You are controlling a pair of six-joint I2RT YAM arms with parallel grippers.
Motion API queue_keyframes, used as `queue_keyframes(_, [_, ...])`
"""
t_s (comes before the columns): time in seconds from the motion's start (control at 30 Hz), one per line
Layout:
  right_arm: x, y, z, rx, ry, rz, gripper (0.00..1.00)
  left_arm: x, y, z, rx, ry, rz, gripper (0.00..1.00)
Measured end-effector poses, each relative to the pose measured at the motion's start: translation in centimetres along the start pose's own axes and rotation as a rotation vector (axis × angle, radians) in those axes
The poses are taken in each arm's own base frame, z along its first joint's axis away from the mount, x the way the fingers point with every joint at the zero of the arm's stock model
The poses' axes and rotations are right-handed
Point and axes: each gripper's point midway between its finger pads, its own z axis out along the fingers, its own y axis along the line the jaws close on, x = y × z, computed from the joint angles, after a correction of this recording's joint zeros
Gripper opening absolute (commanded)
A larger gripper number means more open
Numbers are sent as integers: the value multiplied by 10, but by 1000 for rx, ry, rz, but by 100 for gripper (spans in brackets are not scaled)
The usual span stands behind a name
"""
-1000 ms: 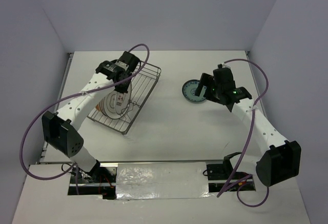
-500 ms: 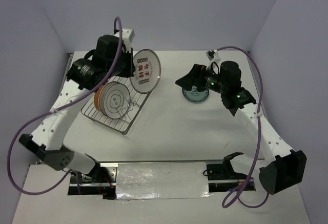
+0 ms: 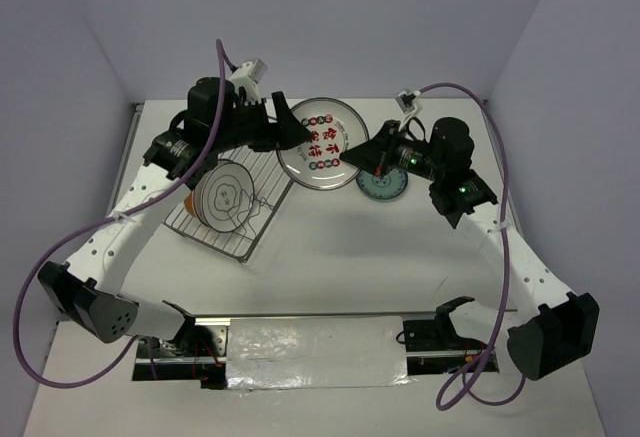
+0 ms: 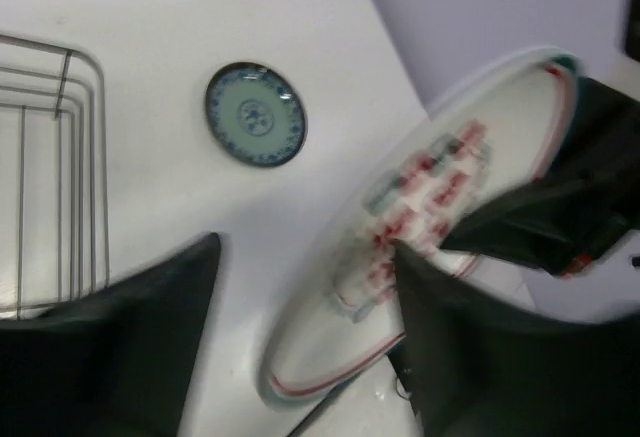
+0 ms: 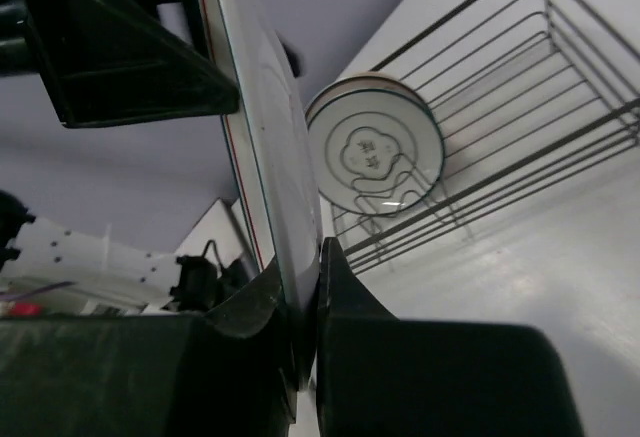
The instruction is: Unload the plates from the dish rack
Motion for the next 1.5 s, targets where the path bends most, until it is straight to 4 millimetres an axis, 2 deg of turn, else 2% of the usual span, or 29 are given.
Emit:
queue_keyframes(0.03, [0, 3, 1, 3, -12, -14, 0, 0, 5, 2, -17, 4, -13, 100])
queue_keyframes(0.07, [2, 8, 0, -8, -8, -17, 0, 2, 10, 3, -51, 16, -31, 99])
queue_keyframes(0.1, [2, 4, 0, 14, -15, -15, 0, 1, 16, 2, -94, 17, -42, 100])
queue_keyframes(0.17, [6, -9, -1, 76, -16, 10, 0, 0, 31, -7, -216, 17, -50, 99])
queue_keyframes(0.23, [19, -30, -2, 150, 1, 48, 0, -11, 55, -26, -387, -20, -48, 99])
queue_keyframes(0.33, [62, -68, -7, 253, 84, 136, 0, -24, 93, -61, -628, -75, -17, 100])
queue_keyframes(0.43, [117, -98, -15, 332, 198, 235, 0, -20, 123, -92, -812, -67, 23, 99])
queue_keyframes(0.53, [165, -123, -24, 400, 306, 325, 0, -5, 143, -108, -912, -10, 65, 99])
queue_keyframes(0.7, [215, -146, -35, 468, 416, 418, 6, 33, 172, -115, -1001, 137, 105, 97])
queue_keyframes(0.8, [238, -154, -40, 486, 475, 461, 14, 51, 182, -115, -1015, 202, 120, 93])
queue_keyframes(0.9, [253, -158, -39, 471, 520, 504, 38, 63, 188, -116, -1014, 244, 129, 90])
queue_keyframes(0.93, [257, -160, -40, 478, 532, 508, 55, 66, 189, -116, -1012, 255, 138, 89])
queue_keyframes(1.0, [268, -166, -44, 503, 563, 523, 68, 71, 193, -115, -1013, 269, 146, 88])
queue_keyframes(1.07, [269, -162, -45, 495, 572, 541, 82, 75, 197, -113, -1016, 281, 151, 88])
queue_keyframes(1.1, [266, -161, -44, 501, 568, 534, 85, 77, 199, -113, -1020, 287, 159, 88])
queue_keyframes(1.17, [259, -166, -48, 566, 554, 493, 100, 77, 201, -113, -1028, 292, 170, 87])
queue_keyframes(1.27, [245, -178, -65, 716, 516, 410, 100, 76, 209, -110, -1052, 299, 181, 83])
queue_keyframes(1.33, [237, -184, -82, 816, 506, 361, 100, 76, 216, -107, -1070, 317, 195, 74])
queue_keyframes(1.5, [203, -178, -92, 868, 455, 260, 100, 78, 234, -97, -1088, 351, 210, 67])
